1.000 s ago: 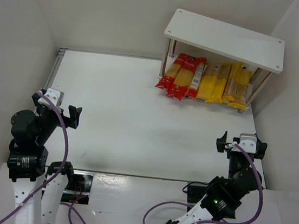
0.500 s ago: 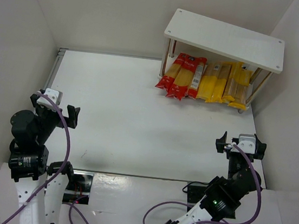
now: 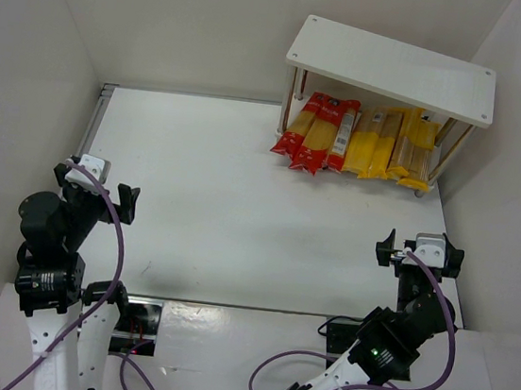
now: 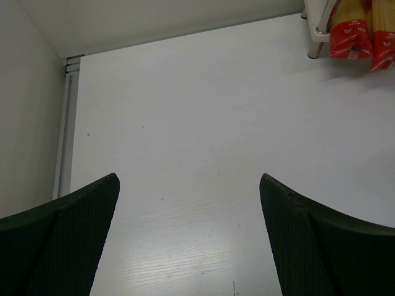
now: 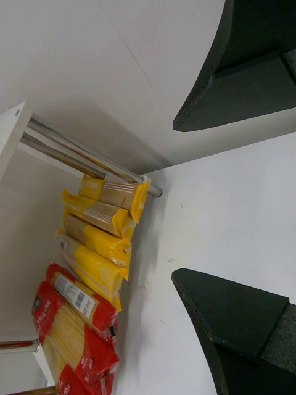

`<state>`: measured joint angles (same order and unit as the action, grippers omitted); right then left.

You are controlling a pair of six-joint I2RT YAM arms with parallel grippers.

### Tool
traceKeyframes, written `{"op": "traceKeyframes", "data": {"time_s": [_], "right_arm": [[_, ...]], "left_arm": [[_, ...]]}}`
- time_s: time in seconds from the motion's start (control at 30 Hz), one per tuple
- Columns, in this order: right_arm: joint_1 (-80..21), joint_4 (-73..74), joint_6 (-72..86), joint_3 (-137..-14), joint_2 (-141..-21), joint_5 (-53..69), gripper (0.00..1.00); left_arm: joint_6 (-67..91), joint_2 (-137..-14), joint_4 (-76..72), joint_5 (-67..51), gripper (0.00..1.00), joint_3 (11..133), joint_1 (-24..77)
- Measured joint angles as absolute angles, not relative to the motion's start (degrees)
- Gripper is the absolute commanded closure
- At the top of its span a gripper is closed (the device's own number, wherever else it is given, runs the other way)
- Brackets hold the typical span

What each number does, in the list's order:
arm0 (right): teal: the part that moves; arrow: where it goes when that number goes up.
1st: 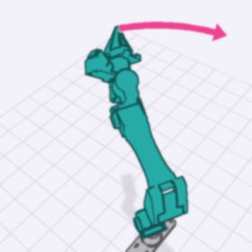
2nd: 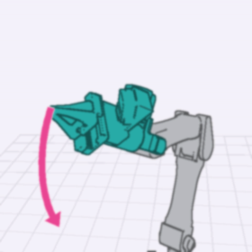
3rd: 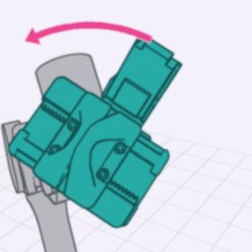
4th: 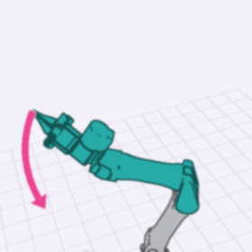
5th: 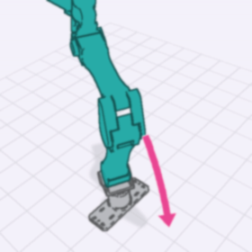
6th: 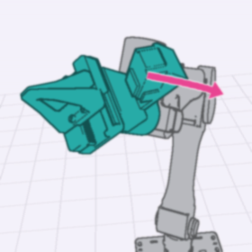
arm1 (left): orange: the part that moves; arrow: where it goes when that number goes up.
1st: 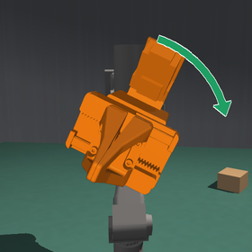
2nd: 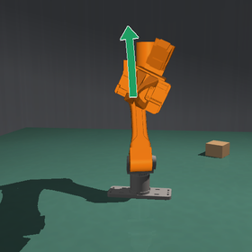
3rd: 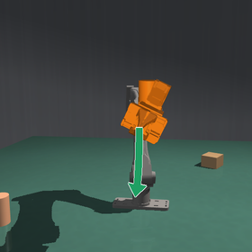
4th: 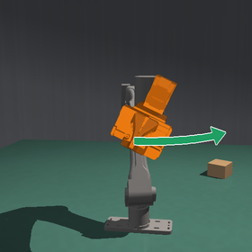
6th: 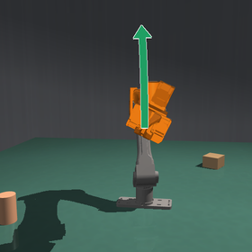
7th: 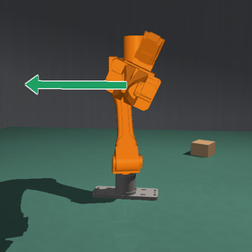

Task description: Place and organize the pasta boxes and bags onto the shelf

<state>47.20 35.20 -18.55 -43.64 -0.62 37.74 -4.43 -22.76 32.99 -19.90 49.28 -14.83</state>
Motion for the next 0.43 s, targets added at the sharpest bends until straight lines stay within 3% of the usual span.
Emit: {"op": "traceKeyframes", "data": {"time_s": [0.43], "right_arm": [[47.20,35.22,-18.55,-43.64,-0.62,37.76,0.00]], "left_arm": [[-4.45,-22.76,32.99,-20.49,0.00,49.23,-14.83]]}}
